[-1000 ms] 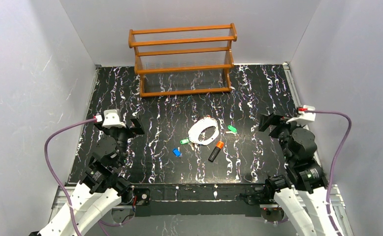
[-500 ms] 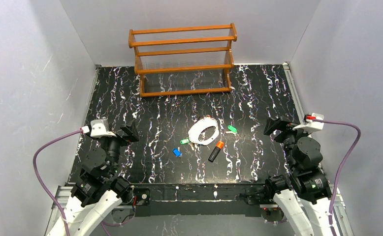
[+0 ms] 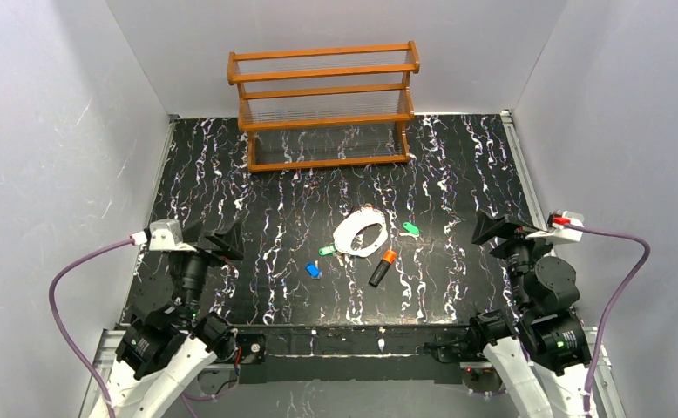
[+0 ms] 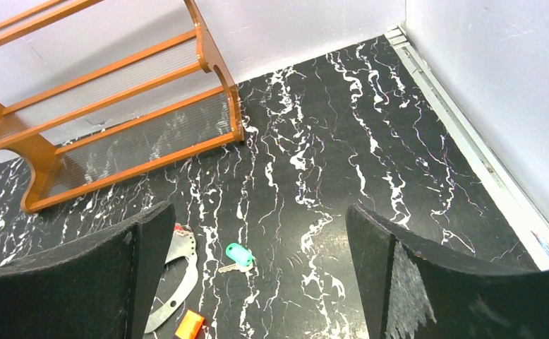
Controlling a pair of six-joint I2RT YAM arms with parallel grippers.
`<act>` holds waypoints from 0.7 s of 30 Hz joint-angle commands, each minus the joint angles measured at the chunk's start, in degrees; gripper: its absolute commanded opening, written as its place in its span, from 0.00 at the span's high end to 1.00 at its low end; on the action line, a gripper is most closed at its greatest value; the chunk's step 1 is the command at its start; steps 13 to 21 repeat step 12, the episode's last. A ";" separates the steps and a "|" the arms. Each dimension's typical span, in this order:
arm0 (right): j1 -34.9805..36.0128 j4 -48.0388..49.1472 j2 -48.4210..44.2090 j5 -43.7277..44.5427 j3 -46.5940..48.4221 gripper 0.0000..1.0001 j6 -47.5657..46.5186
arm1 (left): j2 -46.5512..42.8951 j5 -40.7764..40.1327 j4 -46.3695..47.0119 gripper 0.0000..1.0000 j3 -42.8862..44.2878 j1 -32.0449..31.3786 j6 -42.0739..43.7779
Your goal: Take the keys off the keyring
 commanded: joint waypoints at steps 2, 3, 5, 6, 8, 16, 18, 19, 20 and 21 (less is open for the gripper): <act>-0.08 1.47 -1.75 -0.40 -0.36 0.01 -0.49 | -1.62 2.94 1.50 0.01 -0.63 0.17 0.61; -0.06 1.43 -1.76 -0.39 -0.36 0.01 -0.54 | -1.64 2.96 1.55 0.02 -0.63 0.17 0.61; -0.06 1.46 -1.71 -0.45 -0.36 0.01 -0.60 | -1.71 3.77 1.55 0.02 -0.53 0.17 1.09; -0.10 1.42 -1.67 -0.58 -0.36 0.01 -0.59 | -1.81 4.04 1.53 0.02 -0.58 0.22 1.29; -0.09 1.48 -1.67 -0.89 -0.40 0.01 -0.72 | -2.06 4.47 1.68 0.02 -0.71 0.17 1.47; -0.15 1.48 -1.67 -1.02 -0.53 0.01 -0.94 | -1.70 4.35 1.60 0.02 -0.74 0.17 1.43; -0.15 1.48 -1.67 -1.02 -0.53 0.01 -0.94 | -1.70 4.35 1.60 0.02 -0.74 0.17 1.43; -0.15 1.48 -1.67 -1.02 -0.53 0.01 -0.94 | -1.70 4.35 1.60 0.02 -0.74 0.17 1.43; -0.15 1.48 -1.67 -1.02 -0.53 0.01 -0.94 | -1.70 4.35 1.60 0.02 -0.74 0.17 1.43; -0.15 1.48 -1.67 -1.02 -0.53 0.01 -0.94 | -1.70 4.35 1.60 0.02 -0.74 0.17 1.43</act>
